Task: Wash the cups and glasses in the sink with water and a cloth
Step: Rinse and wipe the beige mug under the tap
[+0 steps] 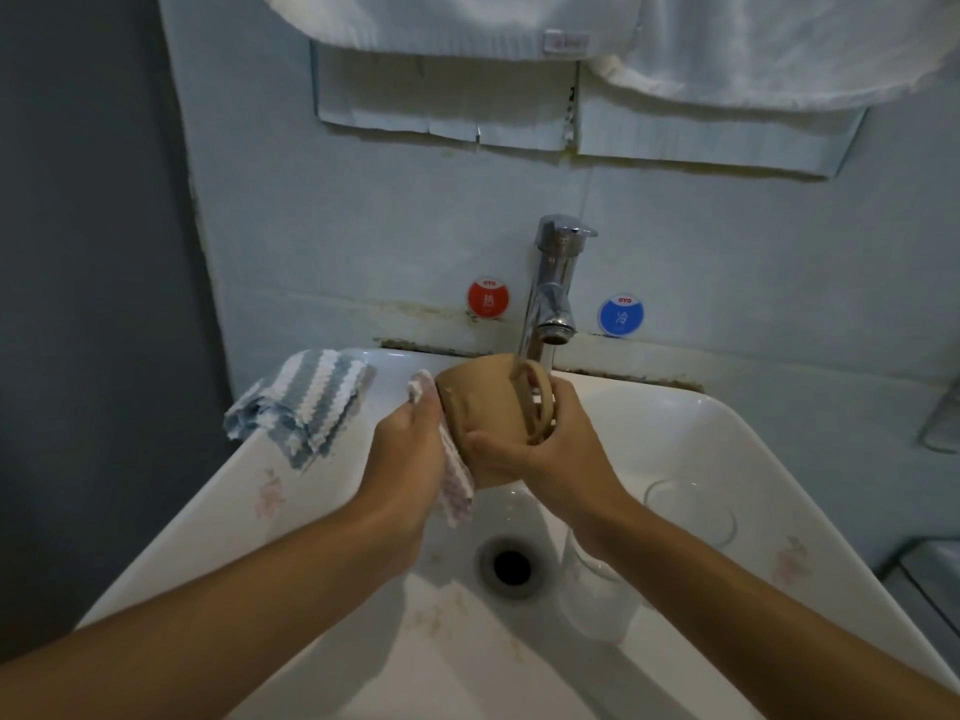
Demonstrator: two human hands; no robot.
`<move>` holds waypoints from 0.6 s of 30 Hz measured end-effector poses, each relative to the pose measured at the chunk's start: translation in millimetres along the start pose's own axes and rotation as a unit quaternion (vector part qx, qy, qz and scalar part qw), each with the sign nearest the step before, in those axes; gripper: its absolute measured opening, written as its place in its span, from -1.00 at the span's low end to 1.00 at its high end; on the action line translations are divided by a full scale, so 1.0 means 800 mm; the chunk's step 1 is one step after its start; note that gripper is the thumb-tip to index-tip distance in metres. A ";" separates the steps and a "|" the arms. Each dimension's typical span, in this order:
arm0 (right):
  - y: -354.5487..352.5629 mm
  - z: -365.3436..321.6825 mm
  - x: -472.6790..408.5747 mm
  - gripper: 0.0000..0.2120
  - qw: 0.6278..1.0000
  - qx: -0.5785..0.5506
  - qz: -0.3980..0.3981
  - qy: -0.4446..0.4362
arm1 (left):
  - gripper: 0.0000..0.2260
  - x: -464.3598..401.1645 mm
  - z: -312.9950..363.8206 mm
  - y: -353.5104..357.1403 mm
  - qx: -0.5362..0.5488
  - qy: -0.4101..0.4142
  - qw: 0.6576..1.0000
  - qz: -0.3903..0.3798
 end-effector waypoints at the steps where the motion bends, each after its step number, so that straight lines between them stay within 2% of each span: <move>1: 0.002 0.000 0.001 -0.20 1.000 0.017 0.007 0.004 | 0.10 0.002 0.004 0.001 -0.004 0.002 1.000 -0.014; 4: 0.001 -0.002 0.001 -0.20 0.996 0.069 0.052 0.021 | -0.23 0.011 0.007 0.007 -0.023 0.028 0.998 -0.060; 6: -0.003 -0.003 -0.001 -0.17 0.996 0.067 0.051 0.026 | -0.26 0.012 -0.001 0.008 -0.022 0.015 0.997 -0.078; 10: 0.002 -0.002 0.003 -0.11 0.996 0.051 -0.074 0.021 | -0.32 0.008 0.011 0.004 -0.041 0.022 0.999 -0.023; 12: 0.008 -0.003 0.006 -0.08 0.995 0.071 -0.075 0.003 | -0.33 0.009 0.024 -0.001 -0.053 0.058 0.997 0.007; 15: 0.011 -0.005 0.005 0.09 0.996 0.084 -0.014 0.002 | -0.35 0.019 0.027 0.001 -0.062 0.060 0.996 -0.031; 16: 0.010 -0.002 0.002 0.13 0.996 0.090 -0.013 0.010 | -0.35 0.022 0.027 0.001 -0.064 0.052 0.996 -0.043; 18: 0.009 0.000 0.000 0.08 0.993 0.087 -0.071 0.031 | -0.31 0.022 0.028 0.001 -0.066 0.046 0.995 -0.050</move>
Point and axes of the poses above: each hand's wrist, its own x-axis away from the middle knuckle, its own y-axis out of the palm, z = x × y, the point moved 4 cm from there along -x, towards the middle knuckle, and after that the axes turned 13 degrees about y, right-handed, at the moved point
